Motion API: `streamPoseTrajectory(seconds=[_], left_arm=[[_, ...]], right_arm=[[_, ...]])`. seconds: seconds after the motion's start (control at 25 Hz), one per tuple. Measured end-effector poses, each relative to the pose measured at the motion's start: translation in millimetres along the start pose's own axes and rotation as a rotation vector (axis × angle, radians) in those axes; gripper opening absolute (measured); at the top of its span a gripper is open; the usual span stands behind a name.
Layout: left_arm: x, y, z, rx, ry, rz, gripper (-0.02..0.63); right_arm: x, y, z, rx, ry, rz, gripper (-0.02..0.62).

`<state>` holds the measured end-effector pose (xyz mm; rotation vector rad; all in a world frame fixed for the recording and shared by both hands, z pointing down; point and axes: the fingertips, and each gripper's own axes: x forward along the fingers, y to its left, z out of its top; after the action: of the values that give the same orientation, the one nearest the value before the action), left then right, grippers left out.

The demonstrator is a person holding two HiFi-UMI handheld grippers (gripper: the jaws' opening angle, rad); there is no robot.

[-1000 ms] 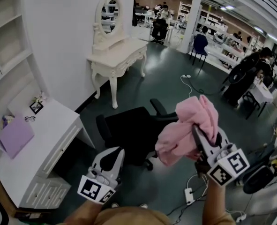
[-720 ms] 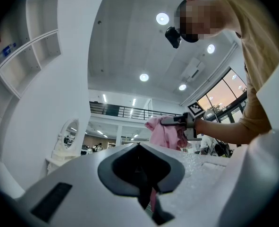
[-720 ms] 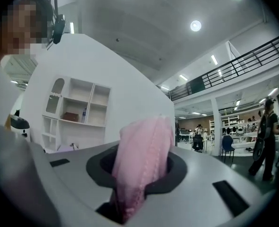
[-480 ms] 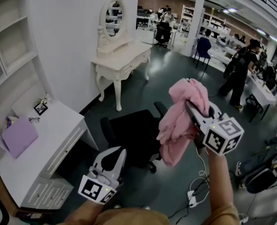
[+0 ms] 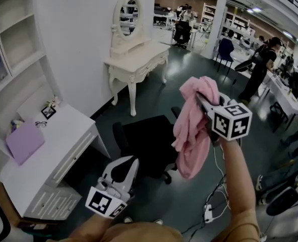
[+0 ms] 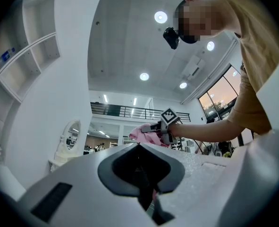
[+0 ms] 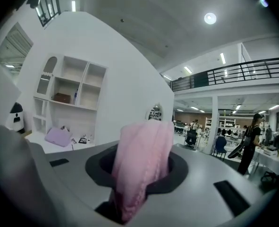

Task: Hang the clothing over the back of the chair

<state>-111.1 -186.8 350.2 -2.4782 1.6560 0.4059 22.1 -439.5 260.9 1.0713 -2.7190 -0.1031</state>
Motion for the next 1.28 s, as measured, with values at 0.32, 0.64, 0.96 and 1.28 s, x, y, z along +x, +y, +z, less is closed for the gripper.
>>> streamPoseTrajectory(seconds=[0.32, 0.64, 0.96, 1.28], left_arm=[[0.8, 1.3, -0.2, 0.012, 0.011, 0.024, 0.005], [-4.8, 2.0, -4.5, 0.011, 0.021, 0.062, 0.005], [-8.1, 1.8, -9.5, 0.008, 0.037, 0.095, 0.005], [-15.7, -1.7, -11.8, 0.017, 0.050, 0.115, 0.005]], right_arm=[[42.1, -6.8, -4.5, 0.016, 0.058, 0.020, 0.123], [75.4, 4.9, -47.1, -0.006, 0.218, 0.116, 0.137], [92.3, -1.0, -72.1, -0.006, 0.344, 0.168, 0.164], [99.0, 14.4, -99.7, -0.182, 0.531, 0.225, 0.219]])
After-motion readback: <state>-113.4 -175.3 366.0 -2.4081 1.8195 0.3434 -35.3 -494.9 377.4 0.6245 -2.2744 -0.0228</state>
